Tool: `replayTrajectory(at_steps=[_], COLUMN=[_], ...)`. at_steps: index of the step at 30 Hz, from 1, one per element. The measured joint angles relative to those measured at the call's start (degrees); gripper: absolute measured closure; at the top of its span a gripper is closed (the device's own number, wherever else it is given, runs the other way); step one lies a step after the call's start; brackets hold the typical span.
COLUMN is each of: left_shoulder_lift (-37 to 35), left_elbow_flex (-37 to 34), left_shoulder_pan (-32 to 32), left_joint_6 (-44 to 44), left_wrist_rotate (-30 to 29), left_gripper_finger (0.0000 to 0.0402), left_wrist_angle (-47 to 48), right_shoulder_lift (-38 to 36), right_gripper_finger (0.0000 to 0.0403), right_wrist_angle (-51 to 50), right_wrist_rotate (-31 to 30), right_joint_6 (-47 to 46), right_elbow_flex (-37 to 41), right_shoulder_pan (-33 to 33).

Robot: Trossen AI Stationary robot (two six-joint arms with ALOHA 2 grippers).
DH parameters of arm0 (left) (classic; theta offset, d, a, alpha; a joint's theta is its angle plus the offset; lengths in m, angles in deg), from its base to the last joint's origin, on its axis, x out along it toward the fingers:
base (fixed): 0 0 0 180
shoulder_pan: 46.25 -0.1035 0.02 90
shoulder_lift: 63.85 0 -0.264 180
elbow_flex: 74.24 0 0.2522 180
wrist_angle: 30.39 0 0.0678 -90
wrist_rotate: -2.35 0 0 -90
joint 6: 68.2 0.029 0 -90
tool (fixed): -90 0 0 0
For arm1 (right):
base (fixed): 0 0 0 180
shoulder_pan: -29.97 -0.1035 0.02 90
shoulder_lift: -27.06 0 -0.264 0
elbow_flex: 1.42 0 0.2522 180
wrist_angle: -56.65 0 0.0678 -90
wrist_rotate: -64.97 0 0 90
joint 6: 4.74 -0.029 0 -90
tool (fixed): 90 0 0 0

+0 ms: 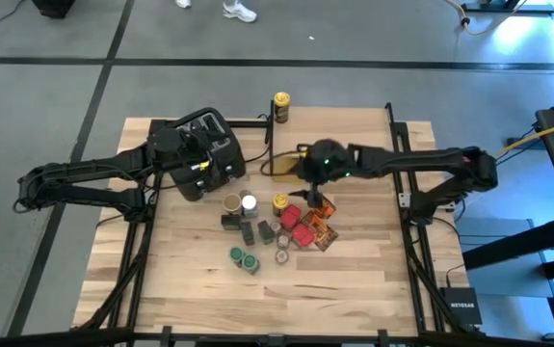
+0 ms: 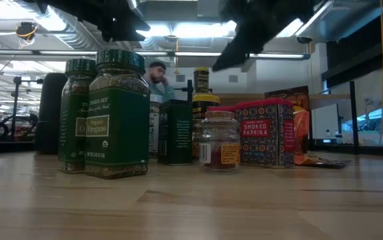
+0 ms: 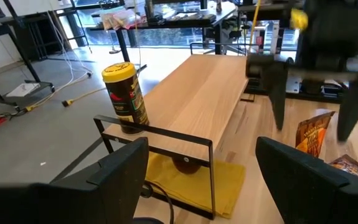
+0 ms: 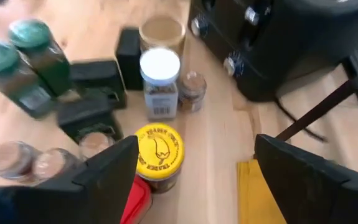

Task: Shelf spices
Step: Put the yellow seasoning bottle on the shelf

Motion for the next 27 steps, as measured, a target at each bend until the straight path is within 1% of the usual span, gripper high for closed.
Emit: replayTrajectory(at_steps=[3,7,10,15,20,24,27], left_shoulder_lift=[0.0,0.0,0.0,0.0,0.0,0.0,0.0], left_elbow_flex=[0.0,0.0,0.0,0.0,0.0,0.0,0.0], left_shoulder_pan=[0.0,0.0,0.0,0.0,0.0,0.0,0.0], left_joint_6=[0.2,0.2,0.3,0.3,0.2,0.1,0.0], left_wrist_rotate=[0.0,0.0,0.0,0.0,0.0,0.0,0.0], left_gripper_finger=[0.0112,0.0112,0.0112,0.0112,0.0112,0.0112,0.0112], left_wrist_angle=[0.0,0.0,0.0,0.3,0.3,0.3,0.3], right_shoulder_lift=[3.9,8.8,10.7,11.0,11.0,11.0,11.4], right_gripper_finger=[0.0075,0.0075,0.0075,0.0075,0.0075,0.0075,0.0075], right_wrist_angle=[2.9,5.5,6.8,6.8,6.2,6.5,6.7], right_wrist_rotate=[-1.0,1.0,2.2,6.2,6.9,9.1,8.2], right_joint_6=[-0.6,-0.8,-0.8,-0.9,-1.3,-1.2,-1.2], right_elbow_flex=[0.3,0.1,0.1,0.1,0.1,0.1,0.1], right_shoulder_pan=[-0.6,-0.6,-0.6,-0.6,-0.6,-0.6,-0.6])
